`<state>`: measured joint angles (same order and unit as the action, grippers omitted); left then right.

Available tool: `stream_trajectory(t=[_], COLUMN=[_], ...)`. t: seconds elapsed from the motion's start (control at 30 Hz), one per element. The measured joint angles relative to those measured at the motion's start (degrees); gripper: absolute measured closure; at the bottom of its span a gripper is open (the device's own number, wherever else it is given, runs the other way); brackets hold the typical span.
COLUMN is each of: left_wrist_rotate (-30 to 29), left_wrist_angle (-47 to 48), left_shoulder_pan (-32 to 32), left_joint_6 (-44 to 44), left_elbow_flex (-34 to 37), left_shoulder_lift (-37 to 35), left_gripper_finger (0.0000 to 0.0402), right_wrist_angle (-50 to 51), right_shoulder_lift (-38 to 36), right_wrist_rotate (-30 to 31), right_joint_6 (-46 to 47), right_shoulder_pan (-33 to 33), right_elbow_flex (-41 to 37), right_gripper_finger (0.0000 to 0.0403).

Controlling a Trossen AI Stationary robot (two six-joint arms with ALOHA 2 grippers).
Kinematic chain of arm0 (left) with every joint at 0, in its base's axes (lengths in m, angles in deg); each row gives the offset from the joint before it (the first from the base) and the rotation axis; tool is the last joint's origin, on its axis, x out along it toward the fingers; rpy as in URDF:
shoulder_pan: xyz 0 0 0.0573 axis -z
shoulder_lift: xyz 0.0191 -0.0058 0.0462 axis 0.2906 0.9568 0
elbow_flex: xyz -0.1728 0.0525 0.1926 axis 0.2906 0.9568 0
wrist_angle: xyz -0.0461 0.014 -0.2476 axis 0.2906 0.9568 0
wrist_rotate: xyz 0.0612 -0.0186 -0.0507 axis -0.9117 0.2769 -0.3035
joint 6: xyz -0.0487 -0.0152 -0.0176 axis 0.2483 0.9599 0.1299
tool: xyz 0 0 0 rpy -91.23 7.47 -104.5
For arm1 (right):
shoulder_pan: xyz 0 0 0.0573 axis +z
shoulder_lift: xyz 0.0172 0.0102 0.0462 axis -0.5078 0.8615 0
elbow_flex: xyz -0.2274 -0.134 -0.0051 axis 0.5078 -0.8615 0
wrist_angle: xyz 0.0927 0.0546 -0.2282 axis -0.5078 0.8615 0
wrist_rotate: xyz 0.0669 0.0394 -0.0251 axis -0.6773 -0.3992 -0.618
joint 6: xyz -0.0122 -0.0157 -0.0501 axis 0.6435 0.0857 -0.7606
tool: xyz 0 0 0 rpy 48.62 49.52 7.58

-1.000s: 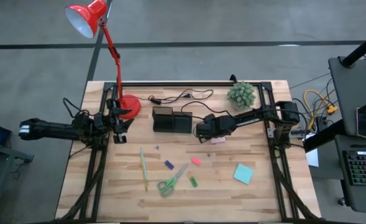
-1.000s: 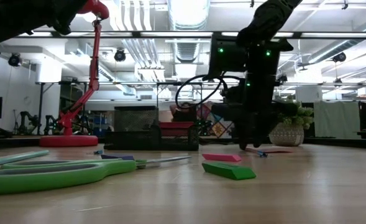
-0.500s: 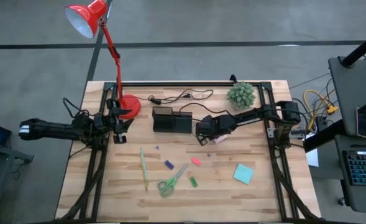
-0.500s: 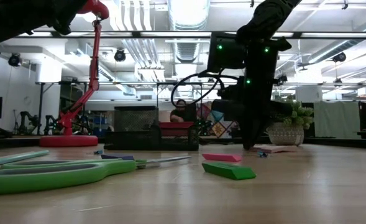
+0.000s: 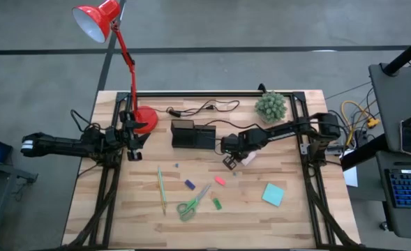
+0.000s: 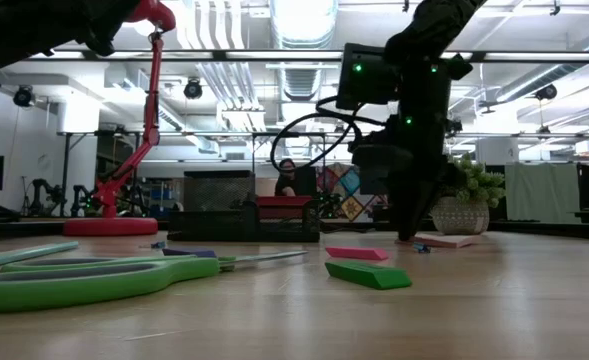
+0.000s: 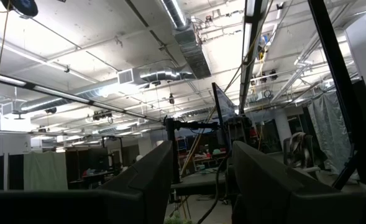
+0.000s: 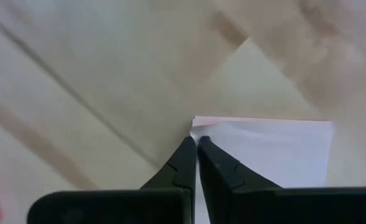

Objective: Pick and place office supplies into organizer
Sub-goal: Put the pink sticky notes into the black mesh desk organizer

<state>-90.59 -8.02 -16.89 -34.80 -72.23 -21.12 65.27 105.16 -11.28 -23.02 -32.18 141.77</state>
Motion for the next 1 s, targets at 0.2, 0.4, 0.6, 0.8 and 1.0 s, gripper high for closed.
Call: stream_trajectory(t=[0.2, 0.4, 0.6, 0.8, 1.0], left_wrist_rotate=[0.0, 0.01, 0.01, 0.01, 0.01], left_wrist_angle=[0.0, -0.01, -0.01, -0.02, -0.02], left_shoulder_pan=[0.0, 0.0, 0.0, 0.0, 0.0], left_joint_6=[0.0, 0.0, 0.0, 0.0, 0.0], left_elbow_flex=[0.0, 0.0, 0.02, 0.02, 0.02], left_shoulder_lift=[0.0, 0.0, 0.0, 0.0, 0.0], left_gripper_finger=[0.0246, 0.0246, 0.0246, 0.0246, 0.0246], right_wrist_angle=[-0.06, -0.01, -0.09, -0.1, 0.12], right_shoulder_lift=[-1.78, -2.87, -5.63, -9.3, -13.06], right_wrist_rotate=[0.29, 0.56, 0.92, 1.16, 2.55], right_joint_6=[-2.36, -3.54, -3.84, -5.02, -7.8], right_shoulder_pan=[0.1, 0.1, 0.03, 0.03, 0.03], right_elbow_flex=[-0.01, -0.01, 0.1, 0.22, 1.25], right_gripper_finger=[0.0395, 0.0395, 0.0395, 0.0395, 0.0395])
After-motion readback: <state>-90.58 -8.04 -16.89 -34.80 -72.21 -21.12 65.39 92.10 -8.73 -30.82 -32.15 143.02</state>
